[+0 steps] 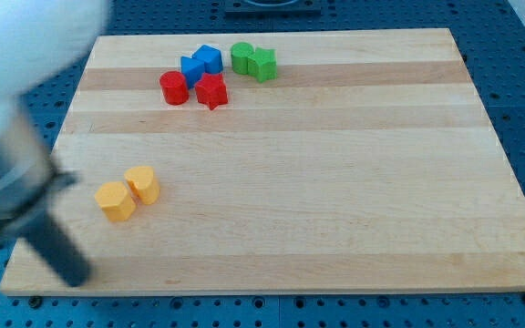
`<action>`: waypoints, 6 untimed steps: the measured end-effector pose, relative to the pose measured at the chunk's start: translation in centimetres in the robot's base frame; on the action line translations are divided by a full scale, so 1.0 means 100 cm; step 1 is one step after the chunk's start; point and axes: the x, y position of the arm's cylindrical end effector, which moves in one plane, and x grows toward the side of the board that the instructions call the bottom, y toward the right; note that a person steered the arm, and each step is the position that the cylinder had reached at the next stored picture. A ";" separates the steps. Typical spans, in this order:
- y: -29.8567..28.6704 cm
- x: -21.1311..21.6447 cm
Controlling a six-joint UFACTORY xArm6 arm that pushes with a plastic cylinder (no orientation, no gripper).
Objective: Place the yellow heart to the bottom right of green star
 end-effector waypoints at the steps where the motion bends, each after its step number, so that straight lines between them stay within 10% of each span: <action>1: -0.045 -0.024; 6: 0.067 -0.077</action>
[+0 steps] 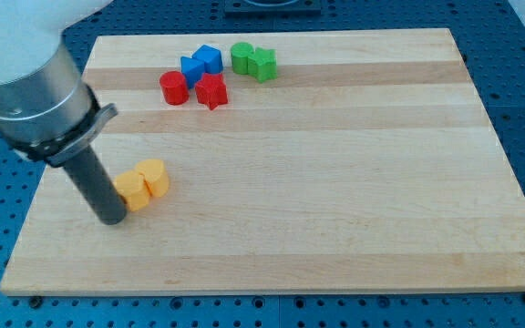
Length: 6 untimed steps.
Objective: Place the yellow heart to the bottom right of green star
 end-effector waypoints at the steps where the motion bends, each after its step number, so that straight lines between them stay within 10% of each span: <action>1: 0.022 -0.018; 6: -0.044 -0.049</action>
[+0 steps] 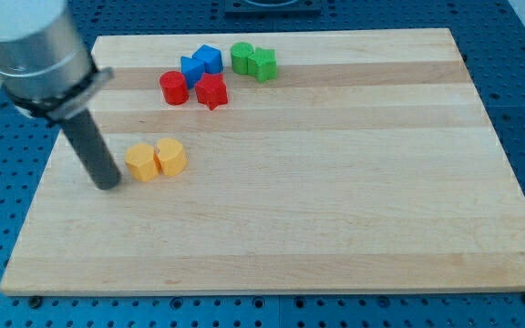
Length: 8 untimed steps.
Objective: Place the yellow heart to the bottom right of green star
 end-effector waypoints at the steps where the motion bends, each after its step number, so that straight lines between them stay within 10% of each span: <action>1: -0.014 -0.008; 8: 0.155 -0.070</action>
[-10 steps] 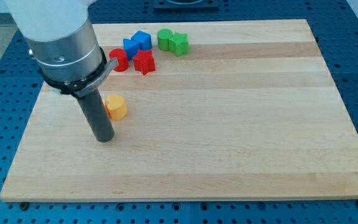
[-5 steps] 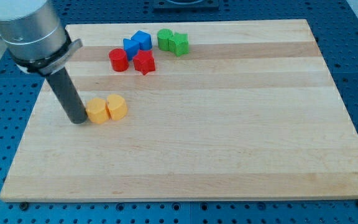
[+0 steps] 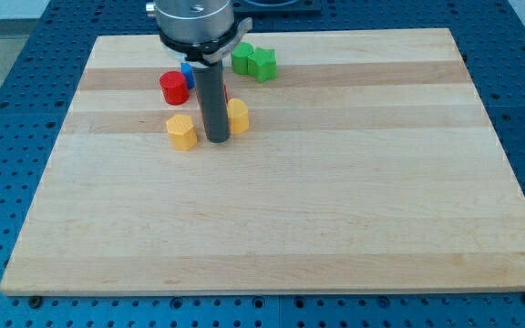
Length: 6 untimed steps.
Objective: Place the yellow heart to the bottom right of green star
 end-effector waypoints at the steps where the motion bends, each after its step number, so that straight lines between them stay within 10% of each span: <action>1: 0.015 -0.010; 6: 0.094 -0.074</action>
